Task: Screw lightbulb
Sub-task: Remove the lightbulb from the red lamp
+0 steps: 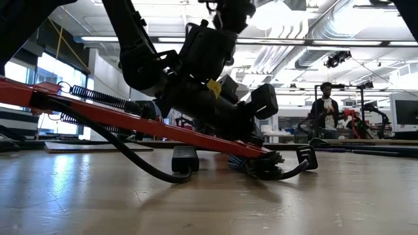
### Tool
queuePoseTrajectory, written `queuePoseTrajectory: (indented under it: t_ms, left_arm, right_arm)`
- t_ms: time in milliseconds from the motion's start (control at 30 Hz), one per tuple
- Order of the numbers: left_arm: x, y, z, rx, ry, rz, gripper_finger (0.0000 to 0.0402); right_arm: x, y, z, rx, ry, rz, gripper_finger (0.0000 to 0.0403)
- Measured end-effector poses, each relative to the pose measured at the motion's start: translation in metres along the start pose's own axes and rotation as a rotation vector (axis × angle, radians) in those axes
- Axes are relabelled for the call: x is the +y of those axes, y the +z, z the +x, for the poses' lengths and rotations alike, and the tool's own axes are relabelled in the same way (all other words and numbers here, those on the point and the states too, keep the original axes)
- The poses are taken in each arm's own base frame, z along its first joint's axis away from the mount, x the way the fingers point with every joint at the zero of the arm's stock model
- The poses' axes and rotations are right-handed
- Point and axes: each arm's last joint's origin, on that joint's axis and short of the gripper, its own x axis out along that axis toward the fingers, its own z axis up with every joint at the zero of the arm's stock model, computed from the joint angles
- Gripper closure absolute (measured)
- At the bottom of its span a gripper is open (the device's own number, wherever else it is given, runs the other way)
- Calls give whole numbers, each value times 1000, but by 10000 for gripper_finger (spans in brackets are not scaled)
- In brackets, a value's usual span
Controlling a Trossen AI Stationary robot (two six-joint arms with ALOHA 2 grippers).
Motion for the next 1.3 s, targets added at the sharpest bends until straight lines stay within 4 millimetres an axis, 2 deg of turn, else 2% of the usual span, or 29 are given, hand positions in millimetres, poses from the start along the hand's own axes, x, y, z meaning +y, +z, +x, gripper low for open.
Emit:
queuePoseTrajectory:
  t_ms: [133, 200, 300, 400, 467, 533, 700, 900, 1033, 1200, 1300]
  left_arm:
    - [0, 0, 0, 0, 0, -2, 401]
    - [0, 0, 0, 0, 0, -2, 401]
    - [0, 0, 0, 2, -2, -6, 401]
    - [-1, 0, 0, 11, -15, -6, 401]
    - [-1, 0, 0, 19, -24, -7, 401]
    - [-1, 0, 0, 22, -31, -9, 401]
    - [-1, 0, 0, 24, -32, -11, 401]
    - [-1, 0, 0, 23, -31, -47, 401]
    - [-1, 0, 0, 23, -30, -46, 401]
    - [-1, 0, 0, 23, -30, -46, 401]
    - [-1, 0, 0, 24, -32, -43, 401]
  right_arm:
    - [6, -2, 4, 38, 45, 57, 60]
    - [3, 2, 0, -6, -1, 127, 39]
    - [-12, -5, -16, -42, -40, 168, 23]
    - [-37, -21, -40, -137, 55, 291, 21]
    - [-51, -31, -51, -171, 65, 295, 21]
    - [-60, -40, -54, -129, -7, 316, 20]
    - [-79, -62, -46, 36, -245, 659, 20]
    - [-76, -74, -42, 127, -202, 916, 20]
    - [-73, -79, -43, 179, -191, 970, 20]
    - [-67, -72, -42, 124, 129, 893, 20]
    - [-67, -70, -35, 146, 154, 1005, 20]
